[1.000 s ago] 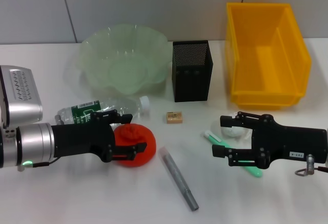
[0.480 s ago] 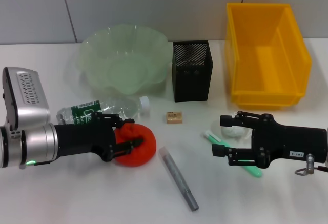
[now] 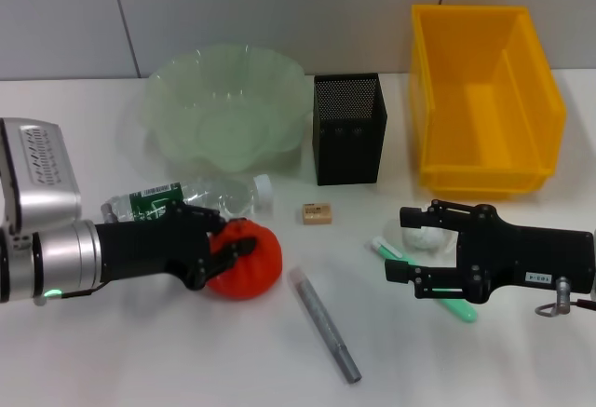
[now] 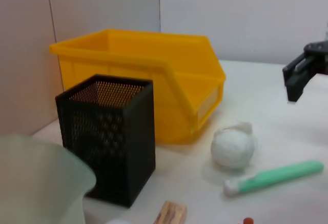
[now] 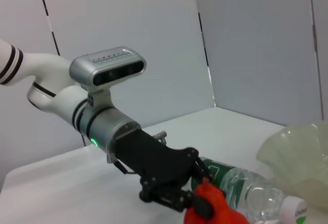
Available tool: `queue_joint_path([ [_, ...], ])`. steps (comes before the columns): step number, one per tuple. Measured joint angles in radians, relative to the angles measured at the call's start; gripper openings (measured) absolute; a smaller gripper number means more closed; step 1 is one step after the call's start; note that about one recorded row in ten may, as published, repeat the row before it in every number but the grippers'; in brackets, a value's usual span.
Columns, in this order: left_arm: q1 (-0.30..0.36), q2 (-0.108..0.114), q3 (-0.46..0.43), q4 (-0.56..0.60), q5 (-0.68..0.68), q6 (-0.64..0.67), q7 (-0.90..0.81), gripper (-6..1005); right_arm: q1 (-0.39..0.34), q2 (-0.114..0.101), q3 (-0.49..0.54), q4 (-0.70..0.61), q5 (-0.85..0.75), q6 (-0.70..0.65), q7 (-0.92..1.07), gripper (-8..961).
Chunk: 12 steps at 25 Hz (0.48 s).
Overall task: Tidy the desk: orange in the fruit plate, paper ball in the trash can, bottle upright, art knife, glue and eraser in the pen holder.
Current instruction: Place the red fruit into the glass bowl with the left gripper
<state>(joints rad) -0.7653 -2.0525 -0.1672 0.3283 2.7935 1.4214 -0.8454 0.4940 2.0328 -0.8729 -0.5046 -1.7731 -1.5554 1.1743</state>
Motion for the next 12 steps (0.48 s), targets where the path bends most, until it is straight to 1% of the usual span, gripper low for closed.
queue_joint_path([
  [2, 0.0, 0.002, 0.0, 0.001, -0.029, 0.041, -0.014, 228, 0.0, 0.0, 0.0, 0.0, 0.0, 0.003, 0.001, 820],
  [5, -0.003, 0.009, 0.001, 0.022, -0.123, 0.143, -0.055, 193, -0.001, 0.0, 0.0, 0.0, 0.0, 0.006, 0.001, 821],
  [6, -0.004, 0.011, 0.002, 0.033, -0.175, 0.177, -0.074, 187, -0.002, 0.0, 0.0, 0.0, 0.0, 0.007, 0.001, 821],
  [7, -0.004, 0.011, 0.002, 0.033, -0.175, 0.177, -0.074, 182, -0.002, 0.0, 0.0, 0.0, 0.0, 0.007, 0.001, 821],
  [8, -0.006, 0.012, 0.002, 0.041, -0.243, 0.198, -0.094, 176, -0.002, 0.0, 0.0, 0.0, 0.0, 0.007, 0.001, 821],
  [10, -0.007, 0.009, 0.002, 0.043, -0.349, 0.187, -0.103, 165, -0.003, 0.001, 0.0, 0.0, 0.0, 0.007, 0.001, 821],
  [11, -0.01, 0.006, 0.002, 0.042, -0.377, 0.174, -0.102, 159, -0.003, 0.001, 0.0, 0.0, 0.0, 0.008, 0.001, 821],
  [12, -0.01, 0.006, 0.002, 0.042, -0.377, 0.174, -0.102, 153, -0.003, 0.001, 0.0, 0.0, 0.0, 0.008, 0.001, 821],
])
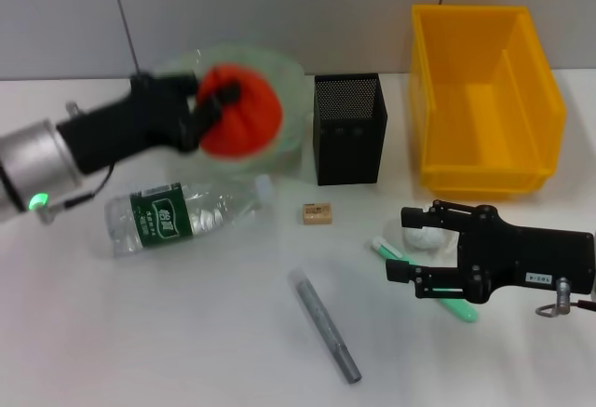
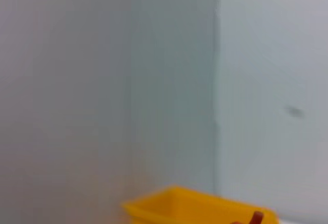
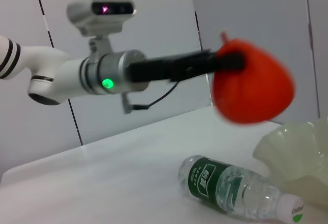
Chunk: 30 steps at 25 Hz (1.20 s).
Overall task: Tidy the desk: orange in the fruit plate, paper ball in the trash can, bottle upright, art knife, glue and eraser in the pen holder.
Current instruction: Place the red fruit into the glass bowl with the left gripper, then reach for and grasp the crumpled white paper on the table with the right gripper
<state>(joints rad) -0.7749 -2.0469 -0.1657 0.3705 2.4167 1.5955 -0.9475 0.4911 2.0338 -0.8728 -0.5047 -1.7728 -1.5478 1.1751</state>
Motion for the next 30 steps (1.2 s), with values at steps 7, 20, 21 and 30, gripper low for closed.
queue_joint_path([
  [7, -0.075, -0.02, -0.002, -0.091, -0.165, -0.317, 0.054, 115, 0.0, 0.003, 0.0, 0.0, 0.004, 0.0, 0.0, 822],
  [20, -0.123, -0.024, -0.01, -0.298, -0.347, -0.728, 0.423, 70, 0.007, 0.005, 0.0, 0.0, 0.004, 0.005, 0.0, 820],
  [21, -0.123, -0.024, -0.01, -0.298, -0.347, -0.728, 0.423, 130, 0.007, 0.005, 0.0, 0.0, 0.004, 0.007, 0.0, 821],
  [30, -0.138, -0.025, -0.068, -0.343, -0.363, -0.795, 0.498, 422, 0.007, 0.007, 0.0, 0.001, 0.002, 0.014, 0.0, 821],
])
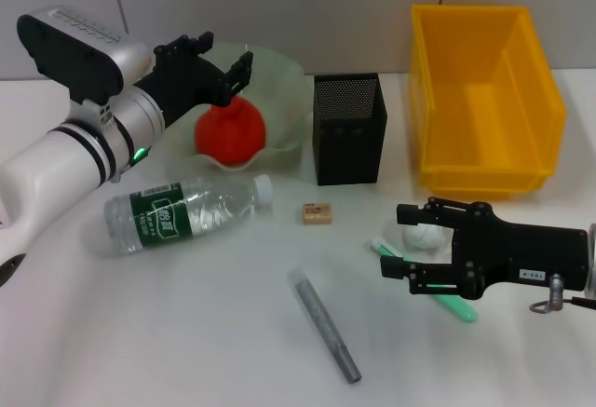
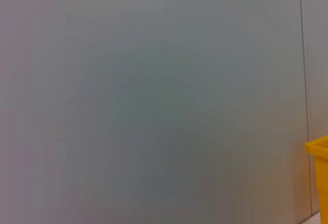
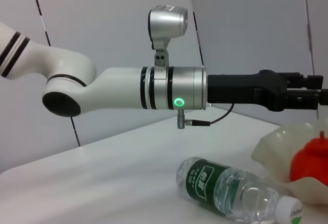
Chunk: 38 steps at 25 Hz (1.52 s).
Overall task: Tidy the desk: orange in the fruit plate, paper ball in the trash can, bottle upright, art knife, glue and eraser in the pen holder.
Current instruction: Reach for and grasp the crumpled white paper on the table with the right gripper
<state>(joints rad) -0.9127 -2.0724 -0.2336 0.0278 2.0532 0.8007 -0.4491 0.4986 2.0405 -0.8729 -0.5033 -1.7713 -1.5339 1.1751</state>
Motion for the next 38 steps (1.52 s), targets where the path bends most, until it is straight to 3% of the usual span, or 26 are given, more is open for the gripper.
queue_joint_path([
  [3, 0.003, 0.002, -0.014, -0.006, 0.001, 0.016, -0.02, 495, 0.0, 0.0, 0.0, 0.0, 0.0, 0.0, 0.0, 822],
  [6, 0.012, 0.011, 0.019, 0.004, 0.05, 0.088, -0.144, 614, -0.001, 0.0, 0.0, 0.0, 0.0, 0.002, 0.0, 822],
  [9, 0.023, 0.017, 0.142, 0.108, 0.137, 0.243, -0.412, 754, -0.002, 0.0, 0.006, 0.0, 0.003, 0.004, 0.004, 822],
  [12, 0.03, 0.016, 0.177, 0.139, 0.144, 0.287, -0.466, 781, -0.001, -0.001, 0.014, 0.0, 0.003, 0.005, 0.014, 821],
  [13, 0.068, 0.013, 0.298, 0.241, 0.148, 0.463, -0.607, 790, 0.0, -0.001, 0.016, 0.0, 0.004, 0.005, 0.015, 820],
  [16, 0.098, 0.014, 0.357, 0.287, 0.148, 0.561, -0.665, 799, -0.001, -0.004, 0.026, -0.001, 0.004, 0.002, 0.023, 820],
  [17, 0.137, 0.02, 0.423, 0.335, 0.147, 0.658, -0.721, 798, 0.0, -0.005, 0.028, -0.001, 0.004, 0.001, 0.029, 820],
  [20, 0.177, 0.033, 0.493, 0.37, 0.146, 0.763, -0.756, 798, 0.001, -0.009, 0.033, -0.004, 0.005, 0.001, 0.044, 821],
  [22, 0.177, 0.033, 0.493, 0.37, 0.146, 0.763, -0.756, 799, 0.001, -0.01, 0.045, -0.008, 0.005, -0.003, 0.049, 821],
  [23, 0.212, 0.043, 0.55, 0.385, 0.15, 0.84, -0.766, 799, 0.001, -0.01, 0.052, -0.009, 0.005, -0.006, 0.05, 821],
  [27, 0.281, 0.05, 0.635, 0.395, 0.15, 0.865, -0.748, 798, 0.002, -0.012, 0.066, -0.009, 0.005, -0.01, 0.053, 821],
  [33, 0.339, 0.046, 0.634, 0.395, 0.138, 0.868, -0.68, 798, 0.031, -0.025, 0.059, -0.016, -0.002, -0.025, 0.127, 822],
  [38, 0.357, 0.031, 0.64, 0.391, 0.12, 0.874, -0.644, 797, 0.09, -0.039, 0.055, -0.153, -0.087, -0.104, 0.4, 820],
])
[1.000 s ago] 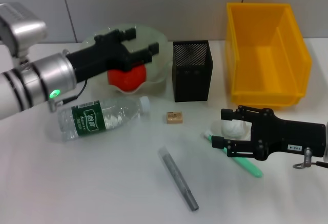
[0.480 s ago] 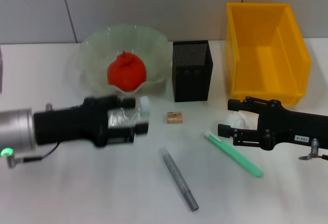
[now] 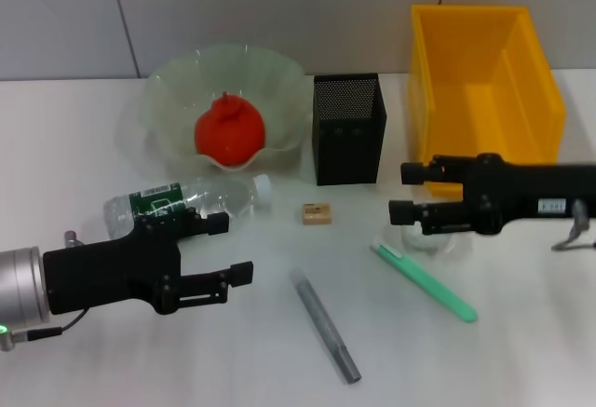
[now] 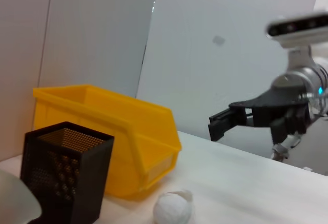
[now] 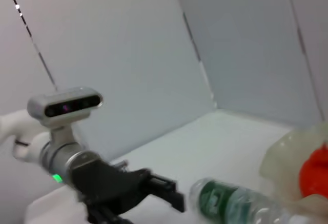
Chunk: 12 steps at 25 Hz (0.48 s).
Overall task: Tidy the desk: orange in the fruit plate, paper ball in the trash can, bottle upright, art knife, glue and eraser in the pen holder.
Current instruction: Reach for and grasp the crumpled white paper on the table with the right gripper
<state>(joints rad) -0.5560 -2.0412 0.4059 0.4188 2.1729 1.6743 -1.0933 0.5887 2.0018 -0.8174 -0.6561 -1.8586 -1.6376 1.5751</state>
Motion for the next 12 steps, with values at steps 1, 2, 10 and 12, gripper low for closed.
queue_joint_path([
  [1, 0.0, -0.001, 0.0, 0.0, 0.0, 0.003, 0.005, 797, 0.013, 0.0, 0.0, -0.054, -0.034, -0.023, 0.081, 820],
  [2, 0.0, -0.003, 0.0, 0.0, 0.0, 0.007, 0.011, 797, 0.025, -0.001, 0.0, -0.104, -0.066, -0.044, 0.154, 820],
  [10, 0.001, -0.02, -0.003, -0.002, 0.0, 0.013, 0.041, 796, 0.133, -0.013, 0.0, -0.391, -0.262, -0.176, 0.504, 820],
  [12, 0.0, -0.02, -0.004, -0.002, 0.0, 0.013, 0.042, 795, 0.157, -0.02, 0.0, -0.419, -0.304, -0.191, 0.545, 820],
])
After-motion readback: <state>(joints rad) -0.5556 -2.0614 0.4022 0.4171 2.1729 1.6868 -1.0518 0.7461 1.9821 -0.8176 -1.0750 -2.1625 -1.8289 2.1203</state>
